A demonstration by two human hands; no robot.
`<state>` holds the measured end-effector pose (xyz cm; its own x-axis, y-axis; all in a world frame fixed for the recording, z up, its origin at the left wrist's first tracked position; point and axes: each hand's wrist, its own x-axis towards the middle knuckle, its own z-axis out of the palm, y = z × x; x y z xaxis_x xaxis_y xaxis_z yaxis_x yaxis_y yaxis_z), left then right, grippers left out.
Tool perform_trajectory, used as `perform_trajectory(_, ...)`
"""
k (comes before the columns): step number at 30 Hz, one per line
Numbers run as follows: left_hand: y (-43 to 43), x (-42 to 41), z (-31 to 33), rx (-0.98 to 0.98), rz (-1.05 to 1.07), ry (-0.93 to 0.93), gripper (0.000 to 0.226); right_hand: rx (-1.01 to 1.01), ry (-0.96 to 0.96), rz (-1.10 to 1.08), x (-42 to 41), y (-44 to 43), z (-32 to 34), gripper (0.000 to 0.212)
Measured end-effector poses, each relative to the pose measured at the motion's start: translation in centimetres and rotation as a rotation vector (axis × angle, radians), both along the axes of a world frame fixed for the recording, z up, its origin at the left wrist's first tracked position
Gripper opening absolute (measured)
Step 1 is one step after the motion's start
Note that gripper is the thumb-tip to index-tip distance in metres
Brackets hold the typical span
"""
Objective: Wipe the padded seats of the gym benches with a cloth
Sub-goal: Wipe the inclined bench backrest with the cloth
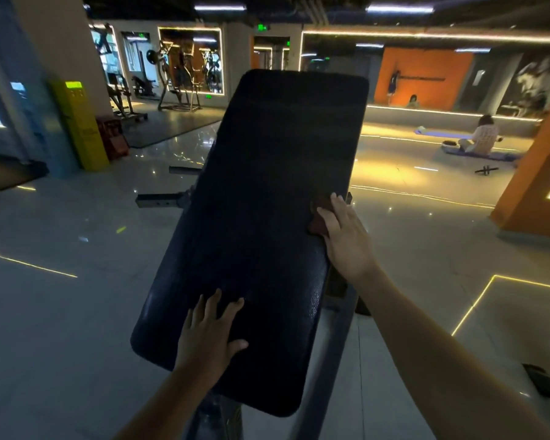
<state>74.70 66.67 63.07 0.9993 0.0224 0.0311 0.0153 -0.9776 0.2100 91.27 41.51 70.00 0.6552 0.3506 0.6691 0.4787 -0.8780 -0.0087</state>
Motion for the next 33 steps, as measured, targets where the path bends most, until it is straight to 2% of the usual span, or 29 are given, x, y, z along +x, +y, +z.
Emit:
perform_trajectory(7,0.0,6.1,6.3,-0.177,-0.25,-0.062,0.084,-0.004,0.036,-0.034,2.4,0.3,2.5,0.056)
perform_trajectory(10,-2.6,9.7,9.3,-0.182,-0.305,-0.112,0.077,0.036,0.051,-0.045,3.6,0.8,3.9,0.05)
perform_trajectory(15,-5.4,14.5,13.7,-0.188,-0.212,-0.065,0.076,0.051,0.087,-0.05,5.4,1.6,6.3,0.049)
perform_trajectory(20,-6.4,16.7,14.4,-0.171,-0.157,-0.022,0.082,0.058,0.078,-0.016,7.5,0.9,8.2,0.053)
perform_trajectory(23,-6.5,17.7,14.8,-0.134,-0.141,-0.058,0.085,0.073,0.102,-0.005,9.8,0.3,10.1,0.053)
perform_trajectory(25,-6.6,18.4,15.4,-0.105,-0.154,-0.062,0.09,0.108,0.101,-0.013,11.5,-0.4,11.9,0.05)
perform_trajectory(30,-7.4,20.4,17.5,-0.226,-0.164,-0.087,0.089,0.216,0.128,-0.027,16.7,-3.1,16.6,0.045)
perform_trajectory(33,-8.5,21.9,18.6,-0.193,-0.161,-0.112,0.086,0.32,0.037,-0.046,19.0,-4.1,19.6,0.043)
